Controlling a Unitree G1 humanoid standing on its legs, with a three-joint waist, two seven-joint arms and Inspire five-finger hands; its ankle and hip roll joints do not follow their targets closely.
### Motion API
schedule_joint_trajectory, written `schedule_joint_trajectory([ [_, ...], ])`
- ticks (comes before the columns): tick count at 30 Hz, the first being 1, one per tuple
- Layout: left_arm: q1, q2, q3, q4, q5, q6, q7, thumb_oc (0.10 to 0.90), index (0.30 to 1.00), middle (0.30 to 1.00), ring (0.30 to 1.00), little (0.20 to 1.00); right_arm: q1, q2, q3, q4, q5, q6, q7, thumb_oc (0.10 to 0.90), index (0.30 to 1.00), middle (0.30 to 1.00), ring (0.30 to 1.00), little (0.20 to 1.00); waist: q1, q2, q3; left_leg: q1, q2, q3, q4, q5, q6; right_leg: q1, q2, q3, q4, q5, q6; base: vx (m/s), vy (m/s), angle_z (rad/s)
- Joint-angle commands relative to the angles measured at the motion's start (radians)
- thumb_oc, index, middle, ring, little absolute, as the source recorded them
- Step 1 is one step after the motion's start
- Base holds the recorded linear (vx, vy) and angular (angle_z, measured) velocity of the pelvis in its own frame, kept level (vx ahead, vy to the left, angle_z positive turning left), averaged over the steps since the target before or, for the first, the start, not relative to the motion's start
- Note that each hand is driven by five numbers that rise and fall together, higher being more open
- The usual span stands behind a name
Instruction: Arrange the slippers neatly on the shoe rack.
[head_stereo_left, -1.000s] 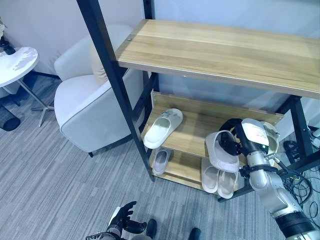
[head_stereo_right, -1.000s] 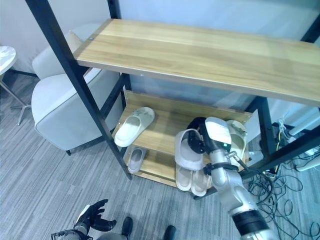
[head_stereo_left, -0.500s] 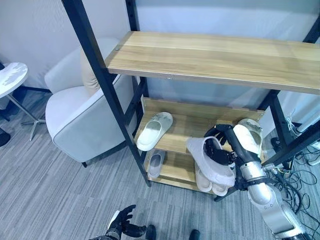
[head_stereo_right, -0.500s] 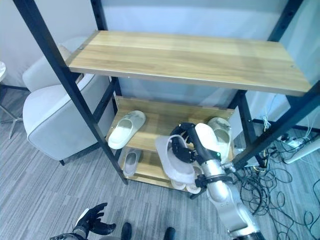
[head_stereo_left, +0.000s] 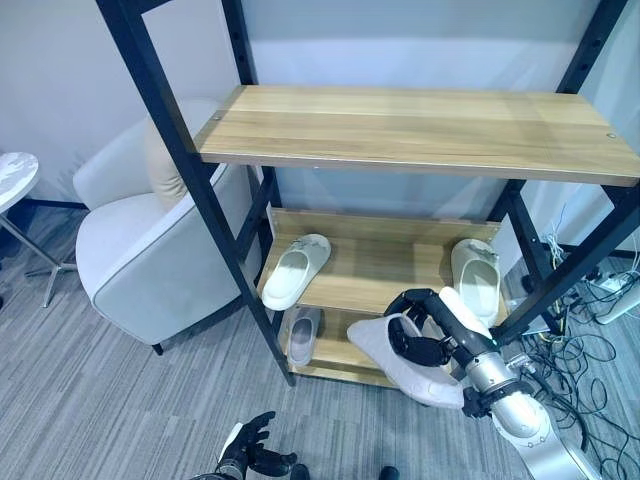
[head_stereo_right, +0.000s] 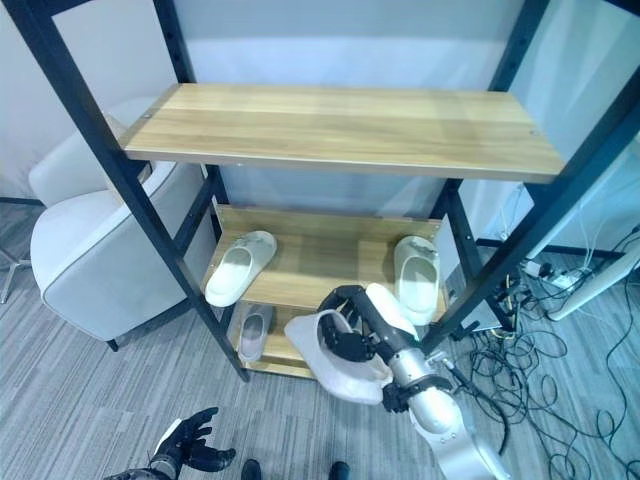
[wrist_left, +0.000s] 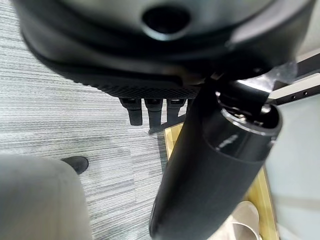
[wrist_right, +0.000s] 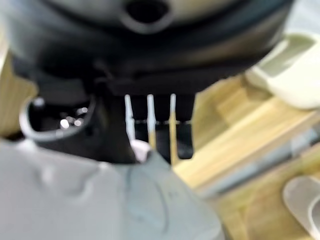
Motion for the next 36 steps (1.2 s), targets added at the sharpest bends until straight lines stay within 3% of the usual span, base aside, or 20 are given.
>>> schedule_joint_trajectory([
  [1, -0.044, 0.01, -0.054, -0.006, 0.038, -0.052, -0.024, 0.8, 0.9, 0.9, 0.9, 0.9, -0.074, -0.053, -0.005, -0.056, 0.046, -0.096, -0.007, 0.4, 0.3, 0.3, 0.3, 0.3, 0.021, 0.009, -0.058, -0.032, -0.004, -0.086, 0.003, -0.046, -0.043, 0.01, -0.003, 0.015, 0.006, -0.065, 0.07, 0.0, 0.0, 0.0],
  [4, -0.055, 0.014, -0.064, 0.003, 0.038, -0.052, -0.024, 0.8, 0.9, 0.9, 0.9, 0.9, -0.096, -0.059, 0.026, -0.02, 0.038, -0.091, -0.008, 0.4, 0.3, 0.3, 0.3, 0.3, 0.026, 0.001, -0.042, -0.025, 0.001, -0.084, 0.003, -0.049, -0.033, 0.02, 0.003, 0.011, 0.006, -0.071, 0.066, -0.02, -0.006, 0.0],
  [7, -0.102, 0.038, -0.08, -0.015, 0.022, -0.05, -0.006, 0.8, 0.9, 0.9, 0.9, 0.9, -0.154, -0.066, 0.057, 0.008, 0.024, -0.086, -0.036, 0.4, 0.3, 0.3, 0.3, 0.3, 0.029, -0.001, 0.035, -0.061, 0.008, -0.089, 0.007, -0.025, -0.018, -0.027, -0.001, 0.002, 0.046, -0.069, 0.051, -0.28, -0.033, 0.05],
  [8, -0.144, 0.056, -0.093, -0.041, 0.0, -0.054, 0.015, 0.8, 0.9, 0.9, 0.9, 0.9, -0.214, -0.077, 0.079, 0.021, 0.019, -0.08, -0.066, 0.4, 0.3, 0.3, 0.3, 0.3, 0.036, -0.007, 0.106, -0.168, 0.0, -0.097, 0.109, -0.035, -0.017, -0.111, -0.016, -0.004, 0.119, -0.075, 0.038, -0.4, -0.039, 0.14],
  [10, -0.175, 0.066, -0.099, -0.049, -0.016, -0.06, 0.027, 0.8, 0.9, 0.9, 0.9, 0.9, -0.255, -0.082, 0.092, 0.043, 0.004, -0.075, -0.089, 0.4, 0.3, 0.3, 0.3, 0.3, 0.035, -0.008, 0.129, -0.258, -0.019, -0.108, 0.19, -0.05, -0.016, -0.184, -0.024, -0.015, 0.178, -0.082, 0.028, -0.36, -0.026, 0.24],
  [13, -0.206, 0.081, -0.101, -0.098, -0.056, -0.071, 0.058, 0.8, 0.9, 0.9, 0.9, 0.9, -0.318, -0.087, 0.086, 0.066, -0.046, -0.054, -0.158, 0.4, 0.3, 0.3, 0.3, 0.3, 0.043, 0.005, 0.137, -0.446, -0.044, -0.139, 0.319, -0.06, -0.004, -0.374, -0.053, -0.045, 0.335, -0.123, -0.006, -0.25, 0.018, 0.31],
  [14, -0.205, 0.081, -0.101, -0.099, -0.056, -0.07, 0.058, 0.8, 0.9, 0.9, 0.9, 0.9, -0.318, -0.087, 0.087, 0.067, -0.047, -0.054, -0.159, 0.4, 0.3, 0.3, 0.3, 0.3, 0.043, 0.004, 0.132, -0.457, -0.044, -0.138, 0.331, -0.07, -0.005, -0.385, -0.054, -0.044, 0.347, -0.132, -0.006, -0.12, 0.042, 0.36],
  [18, -0.209, 0.091, -0.091, -0.168, -0.09, -0.075, 0.087, 0.8, 0.9, 0.9, 0.9, 0.9, -0.357, -0.071, 0.059, 0.064, -0.063, -0.042, -0.229, 0.4, 0.3, 0.3, 0.3, 0.3, 0.058, 0.007, 0.133, -0.654, -0.056, -0.141, 0.492, -0.091, 0.013, -0.573, -0.085, -0.037, 0.519, -0.184, -0.037, -0.09, 0.042, 0.13],
  [19, -0.207, 0.095, -0.085, -0.189, -0.092, -0.078, 0.098, 0.8, 0.9, 0.9, 0.9, 0.9, -0.366, -0.069, 0.049, 0.06, -0.073, -0.042, -0.248, 0.4, 0.3, 0.3, 0.3, 0.3, 0.06, 0.006, 0.131, -0.687, -0.057, -0.145, 0.545, -0.136, 0.013, -0.609, -0.088, -0.022, 0.582, -0.226, -0.035, -0.02, 0.055, -0.12],
  [21, -0.212, 0.103, -0.066, -0.289, -0.12, -0.089, 0.131, 0.8, 0.9, 0.9, 0.9, 0.9, -0.403, -0.055, -0.018, 0.025, -0.124, -0.034, -0.353, 0.4, 0.3, 0.3, 0.3, 0.3, 0.069, 0.007, 0.135, -0.877, -0.083, -0.152, 0.734, -0.187, 0.026, -0.796, -0.11, 0.009, 0.788, -0.299, -0.064, -0.11, 0.05, 0.16],
  [23, -0.239, 0.109, -0.065, -0.35, -0.131, -0.092, 0.151, 0.8, 0.9, 0.9, 0.9, 0.9, -0.448, -0.058, -0.042, 0.014, -0.15, -0.023, -0.395, 0.4, 0.3, 0.3, 0.3, 0.3, 0.066, 0.01, 0.147, -0.989, -0.096, -0.151, 0.845, -0.212, 0.031, -0.907, -0.128, 0.023, 0.906, -0.324, -0.075, -0.1, 0.022, 0.25],
  [24, -0.238, 0.109, -0.065, -0.35, -0.131, -0.092, 0.151, 0.8, 0.9, 0.9, 0.9, 0.9, -0.448, -0.058, -0.041, 0.014, -0.15, -0.023, -0.396, 0.4, 0.3, 0.3, 0.3, 0.3, 0.066, 0.009, 0.144, -0.994, -0.096, -0.15, 0.848, -0.213, 0.031, -0.912, -0.129, 0.024, 0.909, -0.326, -0.074, -0.05, 0.009, -0.03],
  [27, -0.272, 0.116, -0.062, -0.433, -0.135, -0.102, 0.177, 0.8, 0.9, 0.9, 0.9, 0.9, -0.503, -0.069, -0.077, -0.008, -0.184, -0.009, -0.444, 0.4, 0.3, 0.3, 0.3, 0.3, 0.061, 0.007, 0.143, -1.149, -0.115, -0.152, 0.998, -0.251, 0.034, -1.048, -0.146, 0.064, 1.045, -0.381, -0.107, -0.03, -0.003, 0.19],
  [29, -0.337, 0.128, -0.062, -0.511, -0.122, -0.1, 0.215, 0.8, 0.9, 0.9, 0.9, 0.9, -0.545, -0.078, -0.092, -0.002, -0.203, 0.012, -0.479, 0.4, 0.3, 0.3, 0.3, 0.3, 0.048, 0.004, 0.149, -1.303, -0.126, -0.155, 1.153, -0.301, 0.04, -1.197, -0.153, 0.098, 1.208, -0.434, -0.129, -0.03, -0.003, 0.03],
  [33, -0.389, 0.14, -0.053, -0.586, -0.122, -0.104, 0.252, 0.8, 0.9, 0.9, 0.9, 0.9, -0.593, -0.09, -0.106, -0.006, -0.229, 0.036, -0.502, 0.4, 0.3, 0.3, 0.3, 0.3, 0.033, 0.002, 0.155, -1.434, -0.133, -0.159, 1.293, -0.347, 0.044, -1.327, -0.16, 0.127, 1.359, -0.479, -0.146, 0.04, 0.005, 0.19],
  [36, -0.438, 0.178, -0.032, -0.698, -0.138, -0.104, 0.291, 0.8, 0.9, 0.9, 0.9, 0.9, -0.69, -0.16, -0.104, -0.019, -0.256, 0.073, -0.51, 0.4, 0.3, 0.3, 0.3, 0.3, 0.027, 0.005, 0.197, -1.58, -0.137, -0.151, 1.492, -0.418, 0.051, -1.476, -0.168, 0.169, 1.573, -0.536, -0.153, 0.14, 0.006, -0.22],
])
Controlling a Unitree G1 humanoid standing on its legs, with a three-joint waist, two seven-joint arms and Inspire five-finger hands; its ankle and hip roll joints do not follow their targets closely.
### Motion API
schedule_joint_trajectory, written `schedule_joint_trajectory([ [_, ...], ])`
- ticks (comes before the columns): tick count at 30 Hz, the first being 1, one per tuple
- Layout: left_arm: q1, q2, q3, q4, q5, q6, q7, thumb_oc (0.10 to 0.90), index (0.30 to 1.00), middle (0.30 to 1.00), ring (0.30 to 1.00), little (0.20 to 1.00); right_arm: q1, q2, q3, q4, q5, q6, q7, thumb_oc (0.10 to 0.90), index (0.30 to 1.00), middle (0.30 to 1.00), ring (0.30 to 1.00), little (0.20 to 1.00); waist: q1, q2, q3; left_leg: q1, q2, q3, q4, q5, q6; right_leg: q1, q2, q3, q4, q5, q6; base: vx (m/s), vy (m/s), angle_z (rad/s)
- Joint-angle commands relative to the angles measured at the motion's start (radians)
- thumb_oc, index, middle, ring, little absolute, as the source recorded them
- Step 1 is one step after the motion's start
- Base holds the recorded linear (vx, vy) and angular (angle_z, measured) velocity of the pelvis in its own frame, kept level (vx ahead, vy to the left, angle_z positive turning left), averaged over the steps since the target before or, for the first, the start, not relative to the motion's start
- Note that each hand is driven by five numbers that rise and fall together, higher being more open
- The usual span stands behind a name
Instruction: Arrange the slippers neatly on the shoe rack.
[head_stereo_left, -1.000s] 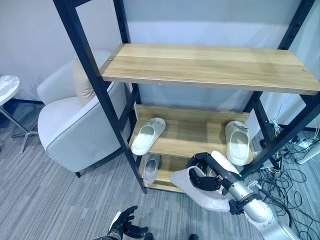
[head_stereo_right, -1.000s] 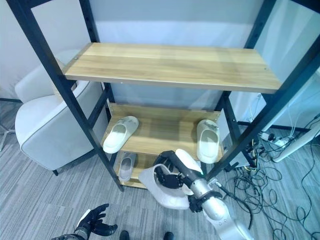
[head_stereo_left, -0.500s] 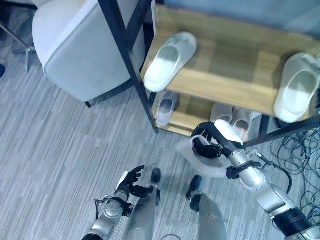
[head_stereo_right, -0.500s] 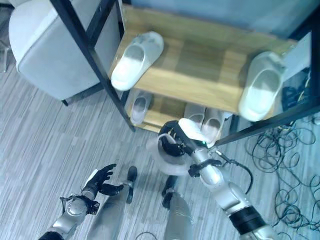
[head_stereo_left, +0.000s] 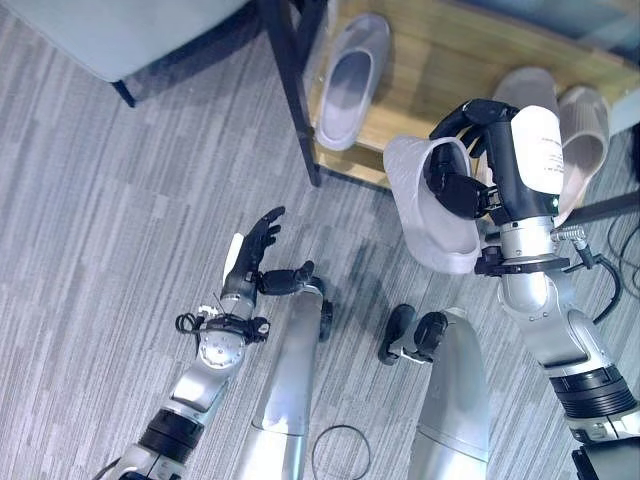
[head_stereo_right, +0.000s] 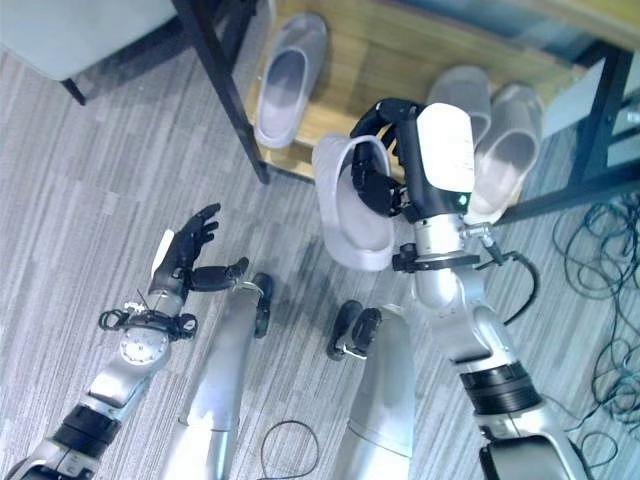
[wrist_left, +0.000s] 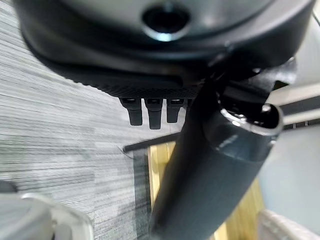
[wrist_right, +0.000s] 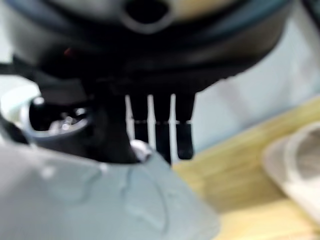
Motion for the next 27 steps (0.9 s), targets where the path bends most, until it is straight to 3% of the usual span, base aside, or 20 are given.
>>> schedule_joint_trajectory([
  [1, 0.031, -0.025, 0.016, -0.135, -0.014, -0.082, 0.062, 0.8, 0.9, 0.9, 0.9, 0.9, -0.076, -0.099, -0.059, -0.134, -0.054, -0.003, -0.088, 0.4, 0.3, 0.3, 0.3, 0.3, 0.004, -0.002, -0.05, 0.022, -0.029, -0.004, -0.053, -0.072, 0.029, 0.034, -0.011, -0.009, -0.112, 0.042, -0.035, 0.06, 0.012, -0.17],
  [5, -0.015, 0.024, 0.034, -0.222, -0.037, -0.093, 0.107, 0.8, 0.9, 0.9, 0.9, 0.9, -0.228, -0.228, -0.018, -0.132, -0.058, 0.016, -0.097, 0.4, 0.3, 0.3, 0.3, 0.3, 0.014, -0.004, 0.085, 0.022, -0.028, 0.023, 0.132, -0.162, 0.046, 0.016, 0.012, 0.025, 0.063, -0.005, -0.043, 0.04, 0.013, -0.14],
  [9, -0.061, 0.062, 0.041, -0.268, -0.043, -0.1, 0.14, 0.8, 0.9, 0.9, 0.9, 0.9, -0.345, -0.284, 0.032, -0.129, -0.046, 0.025, -0.109, 0.4, 0.3, 0.3, 0.3, 0.3, 0.029, -0.005, 0.173, 0.022, -0.03, 0.032, 0.259, -0.226, 0.056, 0.007, 0.029, 0.048, 0.173, -0.043, -0.054, 0.02, -0.004, -0.2],
  [18, -0.088, 0.102, 0.002, -0.346, -0.064, -0.129, 0.188, 0.8, 0.9, 0.9, 0.9, 0.9, -0.567, -0.409, 0.212, -0.132, -0.034, 0.042, -0.147, 0.4, 0.3, 0.3, 0.3, 0.3, 0.083, -0.025, 0.174, 0.022, -0.006, 0.001, 0.49, -0.381, 0.051, -0.007, 0.066, 0.065, 0.379, -0.124, -0.075, 0.04, 0.001, -0.22],
  [27, -0.105, 0.111, -0.021, -0.343, -0.058, -0.132, 0.208, 0.8, 0.9, 0.9, 0.9, 0.9, -0.668, -0.459, 0.332, -0.021, -0.087, 0.095, -0.163, 0.4, 0.3, 0.3, 0.3, 0.3, 0.09, -0.032, 0.174, 0.022, 0.013, 0.012, 0.587, -0.434, 0.036, -0.015, 0.068, 0.098, 0.481, -0.156, -0.086, 0.04, 0.011, 0.0],
])
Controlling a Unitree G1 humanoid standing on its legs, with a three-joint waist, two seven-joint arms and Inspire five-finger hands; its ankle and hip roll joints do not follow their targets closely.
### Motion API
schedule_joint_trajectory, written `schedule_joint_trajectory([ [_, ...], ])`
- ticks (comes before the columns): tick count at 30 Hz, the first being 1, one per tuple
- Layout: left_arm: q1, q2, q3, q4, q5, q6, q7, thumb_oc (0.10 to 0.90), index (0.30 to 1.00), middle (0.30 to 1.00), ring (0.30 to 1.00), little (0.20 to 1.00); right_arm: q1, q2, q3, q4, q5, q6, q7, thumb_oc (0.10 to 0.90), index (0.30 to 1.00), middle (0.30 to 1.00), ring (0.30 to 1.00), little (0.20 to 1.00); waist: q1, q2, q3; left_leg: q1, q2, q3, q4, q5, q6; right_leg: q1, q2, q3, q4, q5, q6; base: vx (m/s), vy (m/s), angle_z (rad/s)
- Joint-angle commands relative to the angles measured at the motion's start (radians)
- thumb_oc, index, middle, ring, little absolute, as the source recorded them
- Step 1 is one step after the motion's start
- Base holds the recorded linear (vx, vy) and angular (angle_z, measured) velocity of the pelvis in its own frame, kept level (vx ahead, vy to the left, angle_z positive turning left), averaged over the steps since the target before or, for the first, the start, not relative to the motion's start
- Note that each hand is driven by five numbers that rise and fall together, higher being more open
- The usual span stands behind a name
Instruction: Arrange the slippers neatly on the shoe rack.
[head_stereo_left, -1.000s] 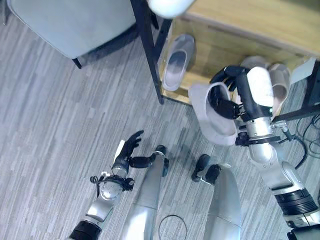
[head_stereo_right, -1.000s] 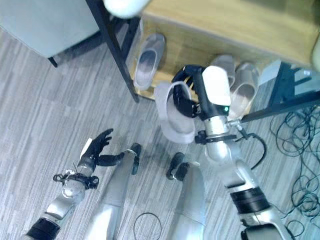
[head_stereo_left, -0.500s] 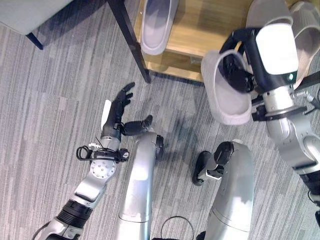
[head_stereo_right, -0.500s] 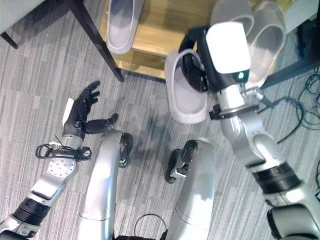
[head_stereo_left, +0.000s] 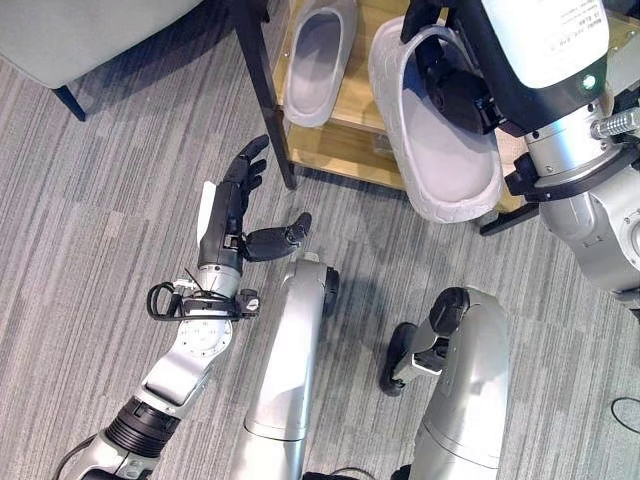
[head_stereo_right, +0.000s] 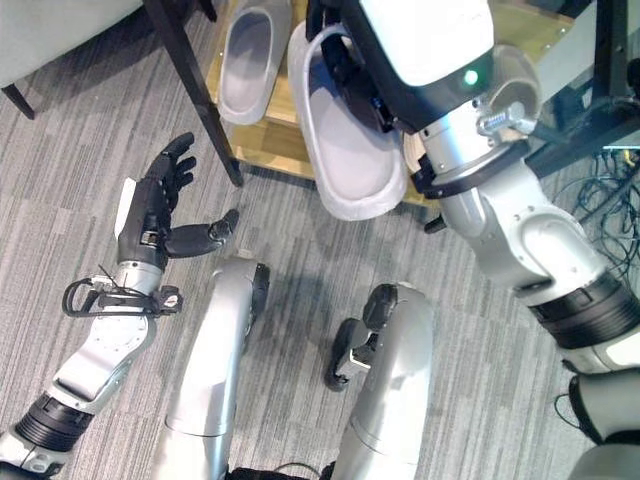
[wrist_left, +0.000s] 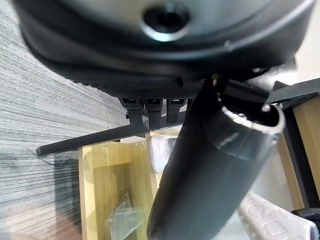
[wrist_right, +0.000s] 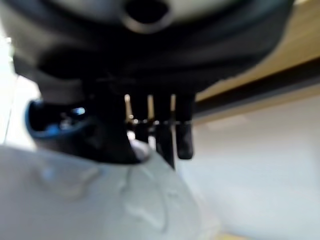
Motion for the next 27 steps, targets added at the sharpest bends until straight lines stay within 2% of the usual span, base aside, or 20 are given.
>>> schedule_joint_trajectory([
  [1, -0.063, -0.011, -0.015, -0.112, 0.011, -0.111, 0.043, 0.8, 0.9, 0.9, 0.9, 0.9, -0.189, -0.044, -0.032, 0.032, -0.043, 0.051, -0.104, 0.4, 0.3, 0.3, 0.3, 0.3, 0.04, -0.014, -0.037, 0.065, -0.012, 0.018, 0.042, -0.24, 0.051, 0.007, -0.004, -0.001, 0.005, 0.01, -0.087, 0.0, 0.0, 0.0],
  [5, -0.061, -0.017, -0.044, -0.099, -0.004, -0.131, 0.043, 0.8, 0.9, 0.9, 0.9, 0.9, -0.25, -0.027, 0.026, 0.182, -0.033, 0.078, -0.145, 0.4, 0.3, 0.3, 0.3, 0.3, 0.058, 0.0, -0.037, 0.065, -0.012, 0.022, 0.061, -0.248, 0.05, 0.007, -0.005, 0.003, 0.026, 0.003, -0.091, 0.02, 0.036, 0.02],
  [11, -0.052, -0.029, -0.062, -0.095, -0.007, -0.143, 0.043, 0.8, 0.9, 0.9, 0.9, 0.9, -0.253, 0.006, 0.035, 0.263, -0.034, 0.088, -0.169, 0.4, 0.3, 0.3, 0.3, 0.3, 0.072, 0.009, -0.037, 0.065, -0.018, 0.017, 0.067, -0.25, 0.049, 0.015, -0.008, -0.002, 0.028, 0.004, -0.092, 0.0, 0.004, 0.01],
  [13, -0.047, -0.04, -0.089, -0.094, -0.006, -0.153, 0.04, 0.8, 0.9, 0.9, 0.9, 0.9, -0.269, 0.041, 0.062, 0.342, -0.033, 0.097, -0.184, 0.4, 0.3, 0.3, 0.3, 0.3, 0.093, 0.019, -0.037, 0.065, -0.026, 0.01, 0.068, -0.247, 0.045, 0.023, -0.015, -0.011, 0.028, 0.008, -0.091, 0.0, 0.0, 0.0],
  [20, -0.035, -0.052, -0.125, -0.092, -0.017, -0.174, 0.037, 0.8, 0.9, 0.9, 0.9, 0.9, -0.337, 0.074, 0.13, 0.46, -0.029, 0.111, -0.206, 0.4, 0.3, 0.3, 0.3, 0.3, 0.128, 0.042, -0.037, 0.065, -0.04, -0.007, 0.07, -0.244, 0.037, 0.04, -0.032, -0.031, 0.026, 0.009, -0.094, 0.01, -0.013, 0.05],
  [22, -0.029, -0.058, -0.14, -0.095, -0.019, -0.185, 0.04, 0.8, 0.9, 0.9, 0.9, 0.9, -0.356, 0.096, 0.148, 0.524, -0.012, 0.117, -0.222, 0.4, 0.3, 0.3, 0.3, 0.3, 0.146, 0.057, -0.037, 0.065, -0.047, -0.014, 0.063, -0.238, 0.034, 0.051, -0.042, -0.043, 0.021, 0.013, -0.093, 0.01, -0.004, 0.2],
  [27, -0.034, -0.074, -0.161, -0.092, -0.025, -0.198, 0.04, 0.8, 0.9, 0.9, 0.9, 0.9, -0.359, 0.121, 0.162, 0.585, -0.006, 0.127, -0.246, 0.4, 0.3, 0.3, 0.3, 0.3, 0.157, 0.073, -0.037, 0.065, -0.062, -0.026, 0.049, -0.224, 0.027, 0.068, -0.054, -0.057, 0.006, 0.025, -0.092, 0.01, -0.032, 0.19],
])
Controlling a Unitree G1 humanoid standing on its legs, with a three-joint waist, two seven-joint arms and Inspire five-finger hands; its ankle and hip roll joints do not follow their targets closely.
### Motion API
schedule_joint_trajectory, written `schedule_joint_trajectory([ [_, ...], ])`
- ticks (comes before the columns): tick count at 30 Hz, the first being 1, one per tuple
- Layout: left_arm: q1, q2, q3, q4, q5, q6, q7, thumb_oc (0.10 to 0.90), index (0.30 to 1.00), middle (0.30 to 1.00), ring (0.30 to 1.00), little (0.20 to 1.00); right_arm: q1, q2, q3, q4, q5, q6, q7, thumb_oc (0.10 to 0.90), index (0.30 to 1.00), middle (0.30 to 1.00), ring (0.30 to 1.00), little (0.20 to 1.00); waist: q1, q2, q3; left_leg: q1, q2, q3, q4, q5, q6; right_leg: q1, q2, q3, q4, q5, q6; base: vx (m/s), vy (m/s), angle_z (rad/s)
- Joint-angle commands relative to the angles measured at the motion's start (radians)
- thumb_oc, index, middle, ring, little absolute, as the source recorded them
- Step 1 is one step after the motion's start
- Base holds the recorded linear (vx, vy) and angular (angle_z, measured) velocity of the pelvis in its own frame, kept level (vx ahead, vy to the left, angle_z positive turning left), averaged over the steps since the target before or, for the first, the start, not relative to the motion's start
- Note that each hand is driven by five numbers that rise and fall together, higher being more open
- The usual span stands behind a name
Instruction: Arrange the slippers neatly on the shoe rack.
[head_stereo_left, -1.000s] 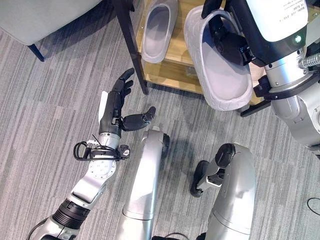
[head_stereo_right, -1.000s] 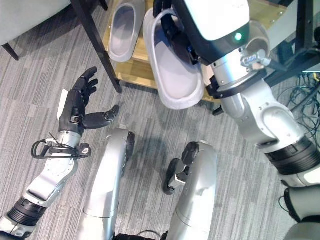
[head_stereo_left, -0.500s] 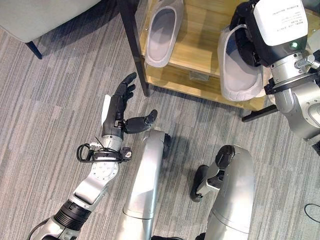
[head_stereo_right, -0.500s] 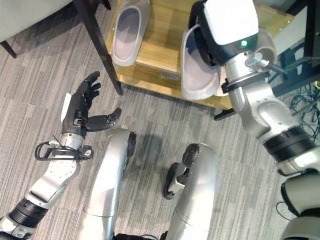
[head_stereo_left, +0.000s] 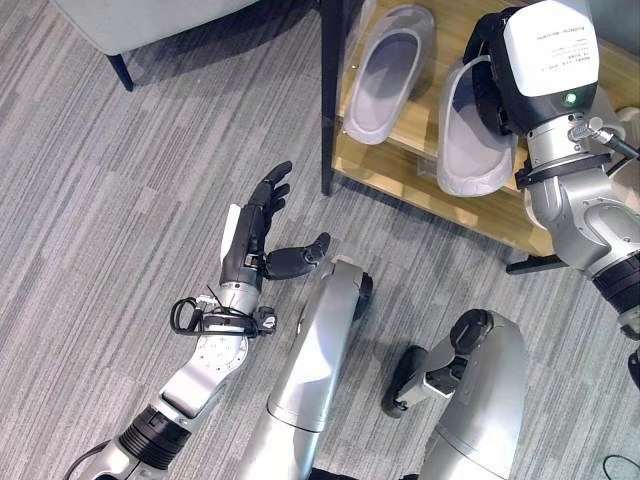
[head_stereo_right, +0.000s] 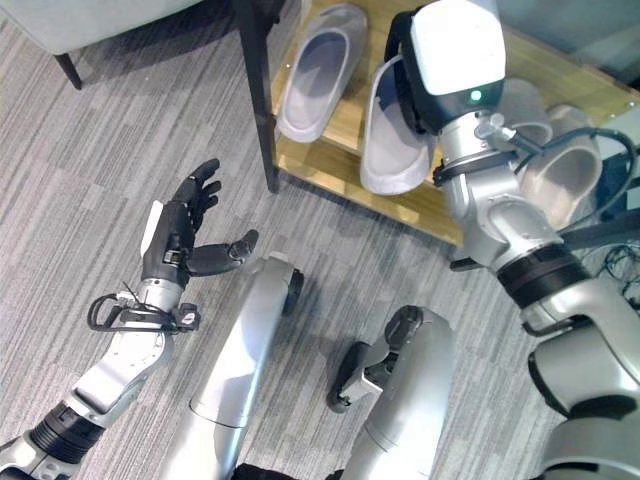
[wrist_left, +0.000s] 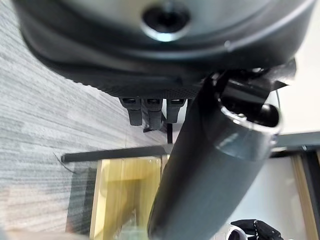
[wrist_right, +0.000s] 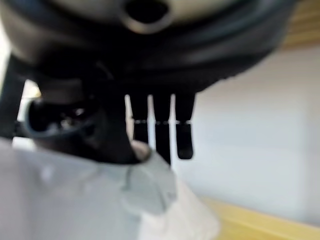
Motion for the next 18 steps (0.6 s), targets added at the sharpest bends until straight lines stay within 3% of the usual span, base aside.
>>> schedule_joint_trajectory([
  [1, -0.068, -0.053, -0.043, -0.109, 0.014, -0.144, 0.015, 0.8, 0.9, 0.9, 0.9, 0.9, -0.211, -0.046, -0.025, 0.021, 0.009, 0.03, -0.101, 0.4, 0.3, 0.3, 0.3, 0.3, 0.033, 0.051, -0.039, 0.016, -0.007, -0.004, 0.003, -0.148, 0.013, -0.056, -0.003, -0.02, -0.014, 0.136, -0.122, 0.0, -0.019, 0.07],
  [7, -0.089, -0.06, -0.066, -0.1, 0.02, -0.148, 0.023, 0.8, 0.9, 0.9, 0.9, 0.9, -0.292, -0.005, 0.044, 0.171, 0.023, 0.056, -0.123, 0.4, 0.3, 0.3, 0.3, 0.3, 0.046, 0.068, -0.039, 0.016, -0.012, -0.01, -0.004, -0.142, 0.004, -0.053, -0.012, -0.03, -0.005, 0.136, -0.128, 0.0, -0.011, 0.06],
  [13, -0.101, -0.059, -0.071, -0.095, 0.024, -0.15, 0.024, 0.8, 0.9, 0.9, 0.9, 0.9, -0.292, 0.037, 0.043, 0.218, 0.035, 0.067, -0.13, 0.4, 0.3, 0.3, 0.3, 0.3, 0.048, 0.073, -0.039, 0.016, -0.01, -0.013, -0.006, -0.137, 0.0, -0.053, -0.015, -0.032, -0.002, 0.132, -0.13, 0.0, -0.002, 0.02],
  [14, -0.105, -0.058, -0.072, -0.093, 0.023, -0.151, 0.025, 0.8, 0.9, 0.9, 0.9, 0.9, -0.294, 0.044, 0.045, 0.227, 0.036, 0.067, -0.127, 0.455, 0.382, 0.382, 0.382, 0.382, 0.048, 0.073, -0.039, 0.016, -0.012, -0.012, -0.003, -0.134, 0.0, -0.052, -0.017, -0.034, -0.003, 0.133, -0.131, 0.0, 0.0, 0.0],
  [15, -0.107, -0.058, -0.072, -0.091, 0.02, -0.156, 0.026, 0.8, 0.9, 0.9, 0.9, 0.9, -0.299, 0.046, 0.047, 0.241, 0.037, 0.067, -0.127, 0.653, 0.679, 0.679, 0.679, 0.679, 0.049, 0.073, -0.039, 0.016, -0.013, -0.013, -0.004, -0.131, -0.001, -0.05, -0.019, -0.034, -0.005, 0.138, -0.127, 0.0, 0.0, 0.0],
  [16, -0.109, -0.059, -0.074, -0.089, 0.016, -0.158, 0.026, 0.8, 0.9, 0.9, 0.9, 0.9, -0.3, 0.05, 0.05, 0.256, 0.044, 0.065, -0.127, 0.8, 0.9, 0.9, 0.9, 0.9, 0.049, 0.073, -0.039, 0.016, -0.015, -0.013, -0.004, -0.13, -0.003, -0.048, -0.021, -0.034, -0.004, 0.14, -0.126, 0.0, 0.0, 0.0],
  [18, -0.115, -0.062, -0.081, -0.082, 0.006, -0.155, 0.02, 0.8, 0.9, 0.9, 0.9, 0.9, -0.331, 0.052, 0.068, 0.291, 0.077, 0.057, -0.118, 0.8, 0.9, 0.9, 0.9, 0.9, 0.051, 0.072, -0.039, 0.016, -0.016, -0.013, -0.007, -0.126, -0.008, -0.046, -0.028, -0.034, -0.001, 0.145, -0.123, -0.02, -0.016, 0.06],
])
